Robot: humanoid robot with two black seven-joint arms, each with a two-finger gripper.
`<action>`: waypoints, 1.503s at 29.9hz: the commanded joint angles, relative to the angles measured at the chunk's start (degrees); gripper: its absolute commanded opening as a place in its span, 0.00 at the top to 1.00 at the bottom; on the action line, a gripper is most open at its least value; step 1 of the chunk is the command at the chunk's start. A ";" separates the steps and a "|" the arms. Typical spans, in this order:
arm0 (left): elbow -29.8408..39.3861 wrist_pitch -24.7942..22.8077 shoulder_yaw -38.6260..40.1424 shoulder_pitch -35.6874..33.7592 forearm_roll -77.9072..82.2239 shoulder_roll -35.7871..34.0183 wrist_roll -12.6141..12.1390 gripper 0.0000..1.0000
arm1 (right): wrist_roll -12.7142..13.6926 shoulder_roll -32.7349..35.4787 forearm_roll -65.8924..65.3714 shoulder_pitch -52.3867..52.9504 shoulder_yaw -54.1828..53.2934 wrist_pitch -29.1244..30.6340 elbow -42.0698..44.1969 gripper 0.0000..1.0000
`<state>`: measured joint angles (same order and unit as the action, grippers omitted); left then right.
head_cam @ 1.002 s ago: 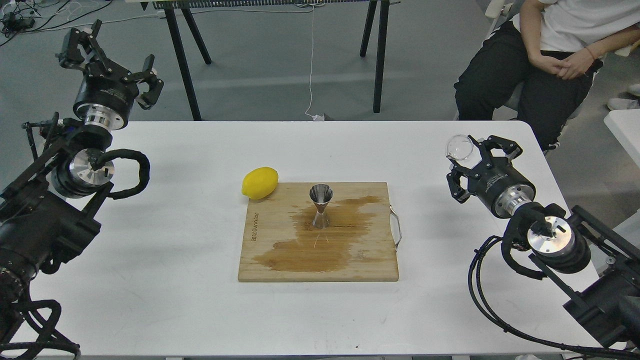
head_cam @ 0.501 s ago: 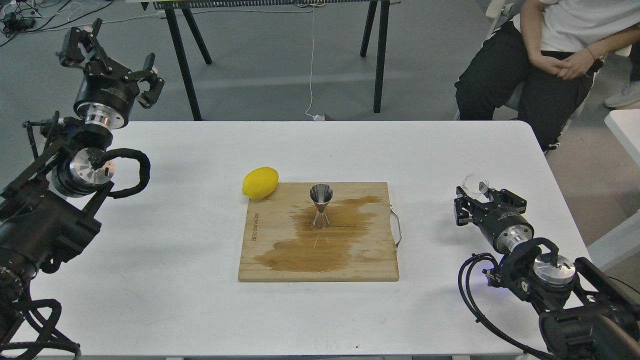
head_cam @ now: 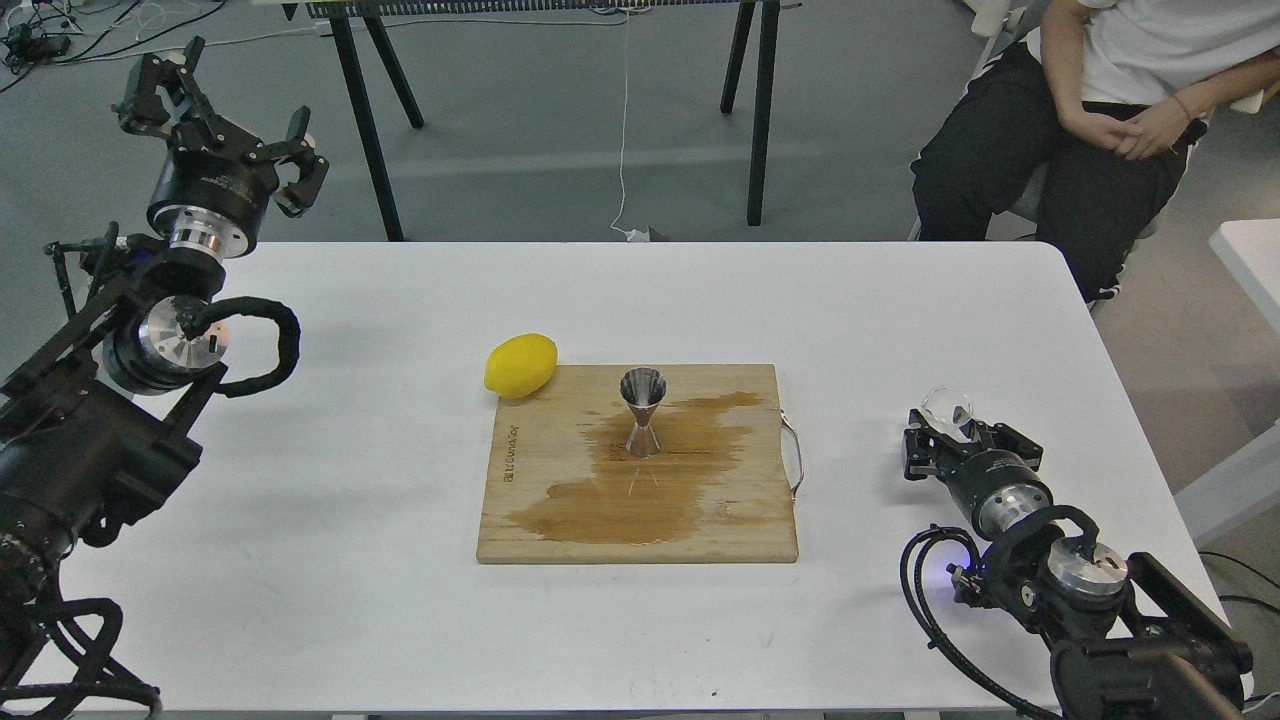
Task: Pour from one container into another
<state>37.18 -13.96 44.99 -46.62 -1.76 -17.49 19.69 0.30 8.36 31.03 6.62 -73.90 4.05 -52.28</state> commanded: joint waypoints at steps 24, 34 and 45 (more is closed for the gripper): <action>0.00 0.25 -0.08 -0.31 0.00 0.00 0.00 0.00 | -0.12 -0.01 -0.18 -0.20 0.07 0.69 -0.01 0.58; 0.00 0.25 0.01 -0.40 0.00 0.00 0.00 0.00 | -0.21 -0.01 -0.26 -0.20 0.07 0.61 0.08 0.60; 0.00 0.25 0.01 -0.49 0.00 0.00 0.00 0.00 | -0.30 -0.01 -0.27 0.15 0.07 0.25 0.08 0.33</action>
<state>37.18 -13.66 45.00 -47.05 -1.76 -17.50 19.69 0.01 8.35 30.77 6.74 -73.82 4.38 -52.34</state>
